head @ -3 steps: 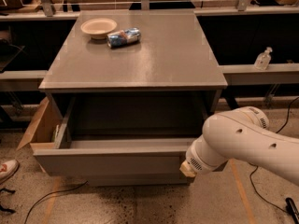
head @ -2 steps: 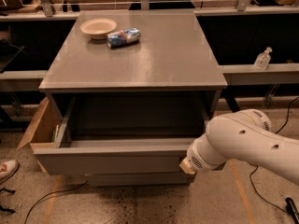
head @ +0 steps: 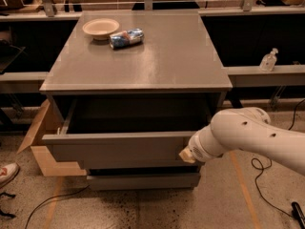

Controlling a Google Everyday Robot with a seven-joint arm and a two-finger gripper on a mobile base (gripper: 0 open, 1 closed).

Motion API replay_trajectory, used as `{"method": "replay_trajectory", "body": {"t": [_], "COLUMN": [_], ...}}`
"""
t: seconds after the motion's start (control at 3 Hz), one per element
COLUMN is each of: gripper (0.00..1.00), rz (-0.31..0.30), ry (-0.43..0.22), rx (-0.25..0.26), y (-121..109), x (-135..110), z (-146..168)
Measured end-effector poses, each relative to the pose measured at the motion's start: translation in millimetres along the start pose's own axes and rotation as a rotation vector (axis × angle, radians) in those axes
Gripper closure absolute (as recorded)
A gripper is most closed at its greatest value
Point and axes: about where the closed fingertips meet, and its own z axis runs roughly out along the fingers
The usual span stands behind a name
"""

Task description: Close top drawer

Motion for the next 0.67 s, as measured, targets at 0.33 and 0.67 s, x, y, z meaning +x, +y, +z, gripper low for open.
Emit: {"method": "replay_trajectory", "body": {"t": [0.33,0.67], "gripper": [1.00,1.00], "rz": [-0.017,-0.017], "ry": [-0.047,-0.047], "rx": [-0.015,-0.015], "y": [-17.7,-17.5], "x": [-21.2,-20.9], "z": [16.5,16.4]}}
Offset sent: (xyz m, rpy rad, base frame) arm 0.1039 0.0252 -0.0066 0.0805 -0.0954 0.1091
